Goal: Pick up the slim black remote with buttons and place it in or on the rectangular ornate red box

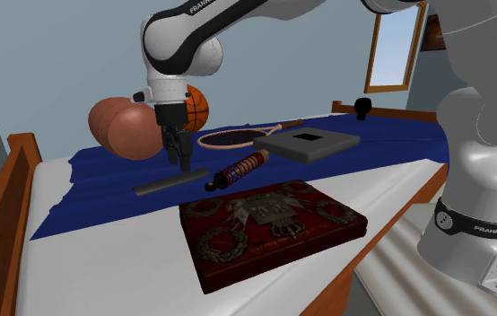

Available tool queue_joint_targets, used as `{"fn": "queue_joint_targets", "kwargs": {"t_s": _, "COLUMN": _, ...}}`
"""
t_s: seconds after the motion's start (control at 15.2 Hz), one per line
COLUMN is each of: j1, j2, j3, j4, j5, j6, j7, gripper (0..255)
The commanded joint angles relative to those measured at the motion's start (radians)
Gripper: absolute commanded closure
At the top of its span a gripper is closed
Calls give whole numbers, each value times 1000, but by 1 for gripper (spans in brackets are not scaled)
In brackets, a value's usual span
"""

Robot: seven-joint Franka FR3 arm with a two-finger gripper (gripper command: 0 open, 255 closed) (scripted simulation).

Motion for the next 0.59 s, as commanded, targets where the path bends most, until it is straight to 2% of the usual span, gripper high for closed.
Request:
{"fn": "queue_joint_targets", "kwargs": {"t_s": 0.0, "j1": 2, "j2": 11, "j3": 3, "j4": -16, "j5": 4, "j6": 27, "j7": -1, "gripper": 0}}
{"fn": "queue_joint_targets", "kwargs": {"t_s": 0.13, "j1": 2, "j2": 23, "j3": 6, "j4": -33, "j5": 9, "j6": 55, "j7": -5, "gripper": 0}}
{"fn": "queue_joint_targets", "kwargs": {"t_s": 0.53, "j1": 2, "j2": 23, "j3": 6, "j4": -33, "j5": 9, "j6": 55, "j7": -5, "gripper": 0}}
